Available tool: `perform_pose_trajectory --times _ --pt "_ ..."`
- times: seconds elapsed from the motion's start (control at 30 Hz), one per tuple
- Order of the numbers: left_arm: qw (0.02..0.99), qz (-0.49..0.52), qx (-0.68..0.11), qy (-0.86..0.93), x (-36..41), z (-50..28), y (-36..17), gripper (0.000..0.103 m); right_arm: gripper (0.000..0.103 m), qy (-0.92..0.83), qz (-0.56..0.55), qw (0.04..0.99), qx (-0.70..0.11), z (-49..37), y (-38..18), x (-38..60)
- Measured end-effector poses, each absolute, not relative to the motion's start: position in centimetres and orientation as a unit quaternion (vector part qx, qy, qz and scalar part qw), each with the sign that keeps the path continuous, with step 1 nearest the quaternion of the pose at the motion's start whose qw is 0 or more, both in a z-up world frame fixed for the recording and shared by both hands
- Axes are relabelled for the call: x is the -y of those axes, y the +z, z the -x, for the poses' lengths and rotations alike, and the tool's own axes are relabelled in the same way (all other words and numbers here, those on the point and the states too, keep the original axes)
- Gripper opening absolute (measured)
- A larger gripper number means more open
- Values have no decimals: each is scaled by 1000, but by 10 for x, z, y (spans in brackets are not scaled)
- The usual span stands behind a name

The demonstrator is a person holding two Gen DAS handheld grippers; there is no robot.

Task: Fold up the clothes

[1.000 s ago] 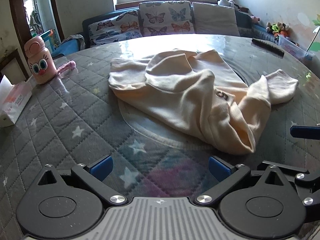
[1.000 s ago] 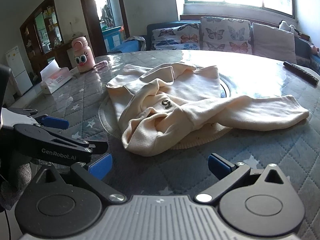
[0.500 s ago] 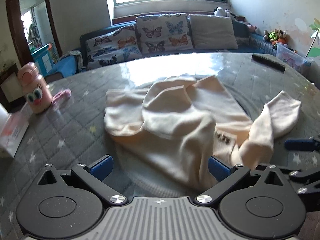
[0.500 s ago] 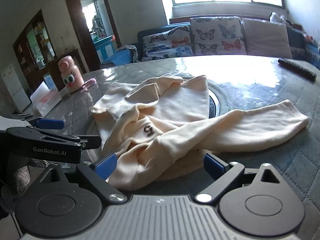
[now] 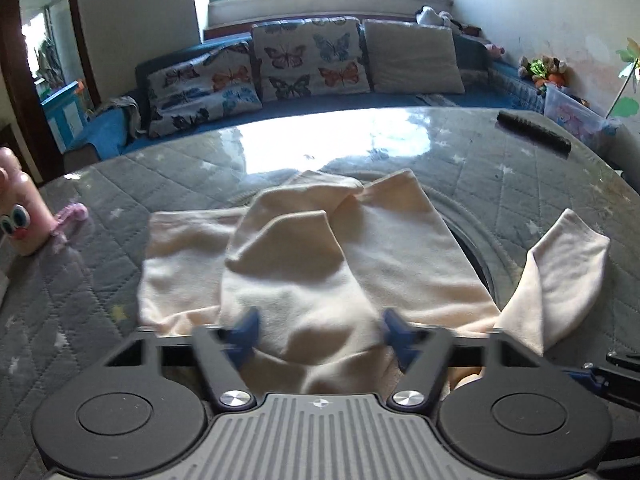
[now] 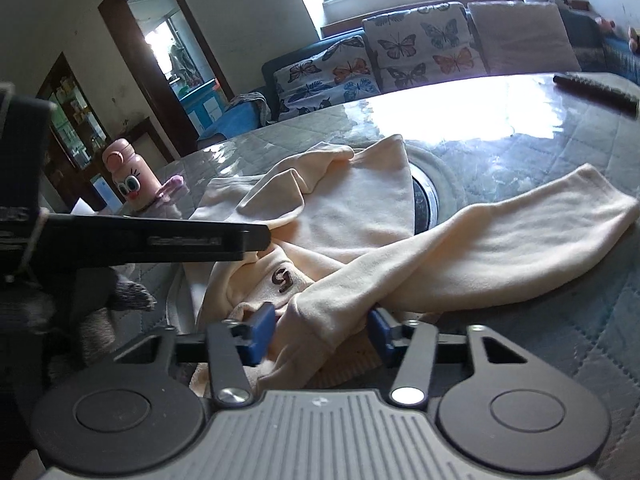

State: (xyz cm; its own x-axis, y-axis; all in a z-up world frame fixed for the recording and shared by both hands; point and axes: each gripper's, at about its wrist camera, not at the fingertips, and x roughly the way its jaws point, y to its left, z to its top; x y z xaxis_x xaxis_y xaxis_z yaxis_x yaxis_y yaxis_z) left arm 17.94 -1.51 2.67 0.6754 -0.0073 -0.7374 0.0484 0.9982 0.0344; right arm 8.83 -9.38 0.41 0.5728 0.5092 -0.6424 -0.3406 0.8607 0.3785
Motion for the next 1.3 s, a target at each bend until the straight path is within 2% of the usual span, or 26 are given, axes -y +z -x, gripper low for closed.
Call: perform_pose_trajectory --times 0.07,0.1,0.17,0.27,0.6,0.87,0.93,1.03,1.1,1.2,1.3 --pt "914 -20 -405 -22 12 -179 25 18 34 243 -115 878 -396 -88 3 96" --pt "914 -18 -404 -26 10 -178 25 12 29 244 -118 877 -396 -88 3 97" --pt "918 -18 -395 -28 6 -171 29 11 17 245 -123 878 -394 -87 4 100" --pt "925 -11 -379 -23 -6 -158 38 9 11 244 -128 880 -388 -85 6 103" --pt "940 23 -339 2 -59 -85 67 9 8 266 -120 883 -367 -58 26 115" --pt "924 45 -380 13 -94 -20 47 9 7 300 -104 866 -387 -19 29 126" --pt "918 39 -395 9 -95 -13 38 10 8 309 -91 856 -404 -11 24 123" --pt "914 28 -405 6 -95 -6 35 13 15 315 -75 843 -429 -2 17 122" --pt "918 19 -395 3 -93 -3 40 23 15 309 -68 846 -429 -1 22 128" --pt "927 -4 -374 4 -86 -2 48 38 22 294 -60 858 -416 -2 35 138" --pt "933 -11 -360 -2 -78 -10 52 41 27 261 -44 879 -398 -17 44 146"
